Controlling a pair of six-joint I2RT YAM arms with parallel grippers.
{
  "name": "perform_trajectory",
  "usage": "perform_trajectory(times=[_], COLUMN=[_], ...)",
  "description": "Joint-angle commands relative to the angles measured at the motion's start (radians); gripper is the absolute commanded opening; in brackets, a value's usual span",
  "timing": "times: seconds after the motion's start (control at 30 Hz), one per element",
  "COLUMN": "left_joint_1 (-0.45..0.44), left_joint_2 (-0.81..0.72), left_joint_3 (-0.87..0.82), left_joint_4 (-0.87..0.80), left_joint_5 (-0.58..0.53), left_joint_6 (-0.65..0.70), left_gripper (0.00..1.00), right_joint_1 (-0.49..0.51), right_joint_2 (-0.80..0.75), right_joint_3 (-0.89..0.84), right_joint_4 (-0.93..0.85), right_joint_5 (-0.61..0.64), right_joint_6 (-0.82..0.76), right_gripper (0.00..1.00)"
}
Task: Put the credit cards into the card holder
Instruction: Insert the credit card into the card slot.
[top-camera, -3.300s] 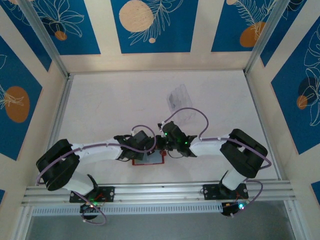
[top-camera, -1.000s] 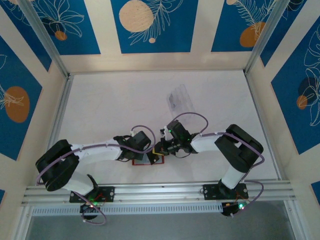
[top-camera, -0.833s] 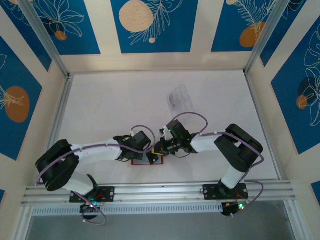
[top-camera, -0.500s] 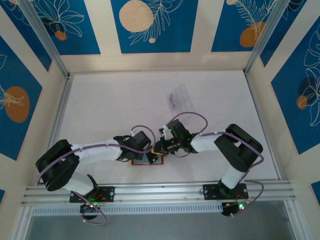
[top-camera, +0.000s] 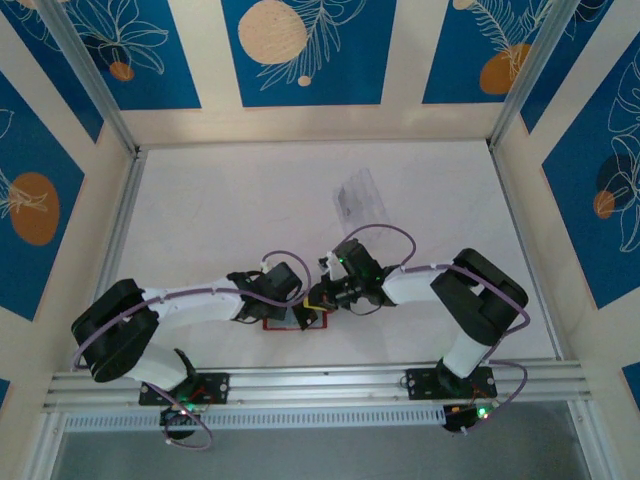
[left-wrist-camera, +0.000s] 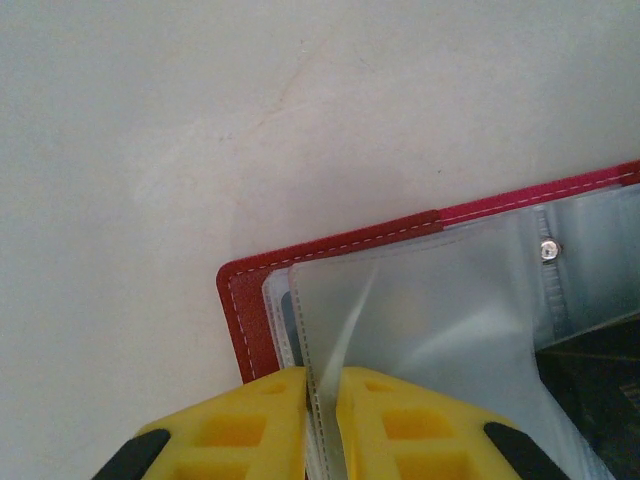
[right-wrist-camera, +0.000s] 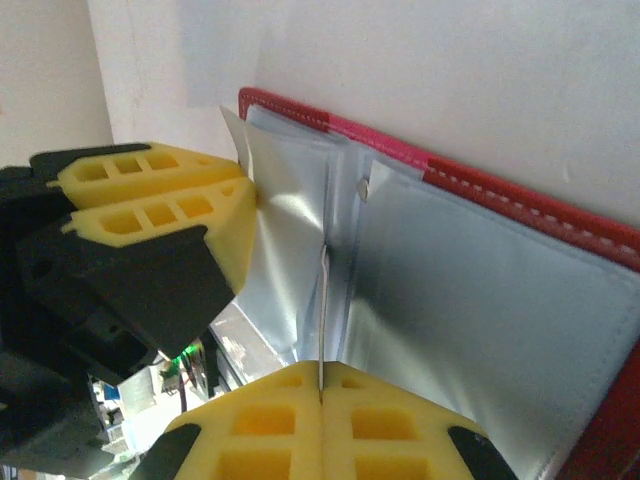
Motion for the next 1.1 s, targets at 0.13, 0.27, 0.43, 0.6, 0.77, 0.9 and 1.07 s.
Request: perform_trajectory(times=[0.13,0.27,0.43,0.6,0.77,0.9,1.07], left_joint_1=[-0.015,-0.017,-0.017,-0.017,-0.019,-0.019,-0.02], left_joint_2=[0.044,0.043,0.047,0.048,0.046,0.047,0.042], left_joint_3=[-0.042,-0.044,-0.043,-0.045,-0.047,-0.042,-0.041], left_joint_4=[-0.001,-0.001,0.001,0.004,0.003,0.001,-0.005], left_joint_5=[0.052,0.052,0.051,0.052,0.052,0.052,0.048], left_joint_6=[-0.022,-0.023,-0.023,-0.025,-0.026,-0.025,-0.025], left_gripper=[0.16,0.16,0.16,0.16,0.16,0.16,0.16], right_joint_1=[0.014,0.019,0.023,0.026,0.028,0.037,0.044], right_joint_2=[-0.011,0.0,-0.031,-0.08,-0.097,-0.072,-0.043], right_joint_3=[0.033,0.039,0.035,0.027,0.018,0.027,0.02], right_joint_4=[-0.067,-0.058,-0.091,-0.156,-0.164,-0.162,-0.131], right_joint_5=[-0.023,-0.033,-0.029,0.004,0.003,-0.001,-0.01], right_joint_6=[-0.037,-0.031,-0.04,-0.06,-0.067,-0.069,-0.063], right_gripper=[0.0,0.0,0.0,0.0,0.0,0.0,0.0])
